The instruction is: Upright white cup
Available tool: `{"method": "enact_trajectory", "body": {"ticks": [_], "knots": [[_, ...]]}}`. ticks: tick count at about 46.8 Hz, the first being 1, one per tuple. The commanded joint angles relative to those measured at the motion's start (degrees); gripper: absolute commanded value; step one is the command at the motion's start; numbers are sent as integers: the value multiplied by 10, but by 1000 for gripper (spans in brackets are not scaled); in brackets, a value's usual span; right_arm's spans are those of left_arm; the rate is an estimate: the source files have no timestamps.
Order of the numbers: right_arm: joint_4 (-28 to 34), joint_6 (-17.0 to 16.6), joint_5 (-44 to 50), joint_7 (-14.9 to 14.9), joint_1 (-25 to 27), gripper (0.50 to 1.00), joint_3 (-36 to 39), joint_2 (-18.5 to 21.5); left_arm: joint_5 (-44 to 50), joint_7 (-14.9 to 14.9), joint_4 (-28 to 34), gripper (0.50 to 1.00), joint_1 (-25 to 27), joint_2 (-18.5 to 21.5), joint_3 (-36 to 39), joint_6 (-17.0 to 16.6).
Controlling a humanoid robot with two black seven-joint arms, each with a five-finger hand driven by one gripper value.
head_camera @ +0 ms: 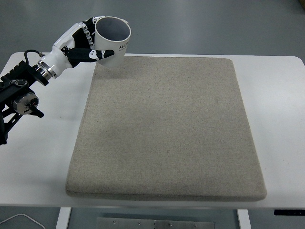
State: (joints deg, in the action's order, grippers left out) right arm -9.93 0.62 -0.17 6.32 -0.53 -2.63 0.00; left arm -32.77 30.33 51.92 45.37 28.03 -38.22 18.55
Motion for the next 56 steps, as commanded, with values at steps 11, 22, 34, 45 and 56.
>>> {"method": "enact_trajectory", "body": {"ticks": [11,22,34,45,56], "knots": [[0,0,0,0,0,930,0,0,8,1,25,514,-62,0,-52,-27],[0,0,0,0,0,930,0,0,47,1,43,516,-91,-1,-52,-69],[0,0,0,0,0,930,0,0,61,-5,47,516,-92,0,-46,-81],[0,0,0,0,0,930,0,0,55,-13,47,516,-85,-3,-39,-76],[0,0,0,0,0,930,0,0,54,-22,59,518,-81,-8,-26,-74]]}}
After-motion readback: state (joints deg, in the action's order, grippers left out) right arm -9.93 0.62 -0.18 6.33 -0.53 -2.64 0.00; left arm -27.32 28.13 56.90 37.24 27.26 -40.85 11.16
